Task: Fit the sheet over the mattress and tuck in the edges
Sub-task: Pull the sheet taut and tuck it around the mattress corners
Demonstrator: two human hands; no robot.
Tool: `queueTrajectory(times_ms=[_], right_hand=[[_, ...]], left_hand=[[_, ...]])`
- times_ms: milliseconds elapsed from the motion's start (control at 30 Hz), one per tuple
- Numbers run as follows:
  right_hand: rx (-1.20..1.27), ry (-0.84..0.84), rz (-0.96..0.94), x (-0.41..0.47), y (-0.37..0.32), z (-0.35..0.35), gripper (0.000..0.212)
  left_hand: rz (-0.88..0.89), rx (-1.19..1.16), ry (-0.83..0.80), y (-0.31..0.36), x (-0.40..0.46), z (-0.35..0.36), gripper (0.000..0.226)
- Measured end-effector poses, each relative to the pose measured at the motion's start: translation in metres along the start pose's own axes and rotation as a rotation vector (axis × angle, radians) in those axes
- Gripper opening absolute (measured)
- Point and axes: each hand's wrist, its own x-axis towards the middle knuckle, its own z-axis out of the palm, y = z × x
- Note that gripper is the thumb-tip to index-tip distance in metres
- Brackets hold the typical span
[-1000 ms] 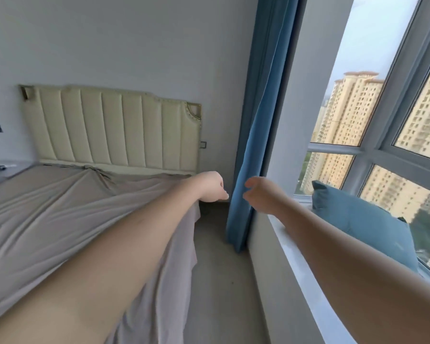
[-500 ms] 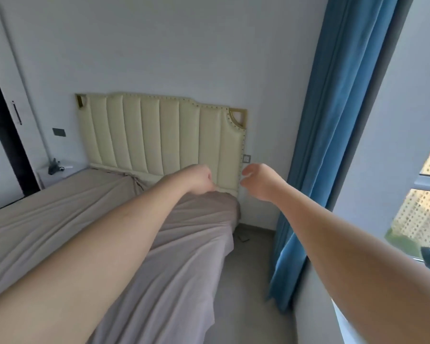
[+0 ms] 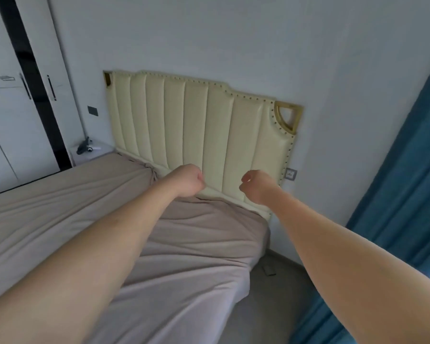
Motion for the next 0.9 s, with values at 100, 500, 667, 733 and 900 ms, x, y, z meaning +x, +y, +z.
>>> queueTrajectory(times_ms=[100, 500, 667, 733, 900], right_hand=[[0.01, -0.027, 0.001, 0.1, 0.024, 0.028, 0.03], [-0.022, -0.295, 0.021, 0.451, 0.171, 0.171, 0.016], [0.009, -0.359, -0.012, 0.575, 0.245, 0.244, 0.015], [-0.036, -0.387, -0.037, 0.622, 0.277, 0.276, 0.016], [-0.173, -0.462, -0.09, 0.697, 0.328, 0.345, 0.006]], left_hand=[[-0.049, -0.069, 0.056, -0.023, 0.086, 0.031, 0.015], [-0.327, -0.155, -0.086, -0.083, 0.391, 0.229, 0.014], [-0.487, -0.135, -0.077, -0.11, 0.485, 0.326, 0.026], [-0.542, -0.144, -0.062, -0.12, 0.521, 0.364, 0.028], [-0.609, -0.18, -0.084, -0.145, 0.577, 0.442, 0.03]])
